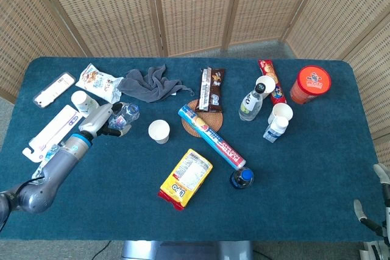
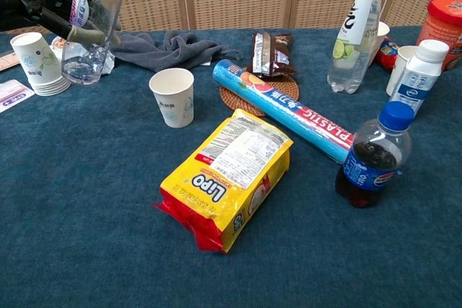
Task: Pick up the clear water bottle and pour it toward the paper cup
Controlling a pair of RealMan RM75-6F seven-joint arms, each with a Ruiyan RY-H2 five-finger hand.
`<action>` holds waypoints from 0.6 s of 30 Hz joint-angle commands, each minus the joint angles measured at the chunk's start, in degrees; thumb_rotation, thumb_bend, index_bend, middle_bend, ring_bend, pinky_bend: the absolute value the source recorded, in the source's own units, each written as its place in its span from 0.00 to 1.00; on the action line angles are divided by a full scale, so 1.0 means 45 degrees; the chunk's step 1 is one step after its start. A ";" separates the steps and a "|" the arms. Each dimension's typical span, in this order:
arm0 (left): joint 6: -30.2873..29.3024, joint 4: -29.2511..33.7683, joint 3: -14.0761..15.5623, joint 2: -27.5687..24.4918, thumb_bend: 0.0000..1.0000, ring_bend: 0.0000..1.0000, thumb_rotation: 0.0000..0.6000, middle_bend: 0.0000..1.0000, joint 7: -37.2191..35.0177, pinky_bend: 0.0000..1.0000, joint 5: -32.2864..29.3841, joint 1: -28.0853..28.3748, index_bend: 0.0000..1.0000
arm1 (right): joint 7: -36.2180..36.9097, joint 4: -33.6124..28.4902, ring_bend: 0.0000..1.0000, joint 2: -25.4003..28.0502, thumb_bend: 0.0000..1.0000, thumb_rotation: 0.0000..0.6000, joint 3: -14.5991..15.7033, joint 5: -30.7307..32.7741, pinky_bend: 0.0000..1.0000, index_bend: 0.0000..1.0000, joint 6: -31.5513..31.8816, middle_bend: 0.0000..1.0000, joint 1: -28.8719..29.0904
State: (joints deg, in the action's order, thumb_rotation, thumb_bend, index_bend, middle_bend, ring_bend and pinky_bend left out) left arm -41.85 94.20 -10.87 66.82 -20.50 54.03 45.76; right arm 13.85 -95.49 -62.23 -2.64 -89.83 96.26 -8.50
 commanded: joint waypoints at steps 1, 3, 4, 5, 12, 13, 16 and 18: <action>0.0554 0.0948 -0.0533 -0.0730 0.52 0.35 1.00 0.37 -0.2429 0.35 0.1415 -0.1247 0.37 | -0.0153 -0.0105 0.00 -0.0016 0.41 1.00 -0.0001 0.0023 0.00 0.00 -0.0273 0.05 0.0172; 0.0610 0.1149 -0.0585 -0.0856 0.52 0.35 1.00 0.37 -0.3338 0.35 0.1969 -0.1636 0.37 | -0.0227 -0.0166 0.00 -0.0012 0.41 1.00 -0.0012 0.0035 0.00 0.00 -0.0424 0.05 0.0277; 0.0671 0.1253 -0.0578 -0.0941 0.52 0.35 1.00 0.37 -0.3918 0.34 0.2345 -0.1876 0.37 | -0.0276 -0.0199 0.00 -0.0002 0.41 1.00 -0.0021 0.0046 0.00 0.00 -0.0510 0.05 0.0339; 0.0738 0.1322 -0.0546 -0.1006 0.52 0.35 1.00 0.37 -0.4324 0.33 0.2657 -0.2038 0.37 | -0.0320 -0.0226 0.00 0.0006 0.41 1.00 -0.0034 0.0058 0.00 0.00 -0.0566 0.05 0.0385; 0.0239 0.1033 0.0045 -0.0996 0.52 0.33 1.00 0.36 -0.6704 0.31 0.5103 -0.3080 0.36 | -0.0630 -0.0464 0.00 0.0036 0.41 1.00 -0.0078 0.0050 0.00 0.00 -0.0856 0.05 0.0663; 0.0101 0.0886 0.0177 -0.0943 0.52 0.33 1.00 0.36 -0.7110 0.30 0.5492 -0.3195 0.36 | -0.0661 -0.0487 0.00 0.0029 0.41 1.00 -0.0077 0.0051 0.00 0.00 -0.0893 0.05 0.0697; -0.0362 0.0358 0.0559 -0.0767 0.52 0.33 1.00 0.35 -0.8145 0.28 0.6574 -0.3402 0.36 | -0.0713 -0.0512 0.00 0.0015 0.41 1.00 -0.0079 0.0050 0.00 0.00 -0.0961 0.05 0.0774; -0.0730 -0.0024 0.0811 -0.0636 0.52 0.32 1.00 0.35 -0.8678 0.28 0.7196 -0.3488 0.36 | -0.0728 -0.0524 0.00 0.0013 0.41 1.00 -0.0081 0.0050 0.00 0.00 -0.0965 0.05 0.0799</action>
State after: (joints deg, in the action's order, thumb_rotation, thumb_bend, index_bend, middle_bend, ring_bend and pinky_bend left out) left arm -42.89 96.38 -9.03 63.17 -56.40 83.06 31.31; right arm 10.57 -97.85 -62.16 -3.00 -89.61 91.92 -4.90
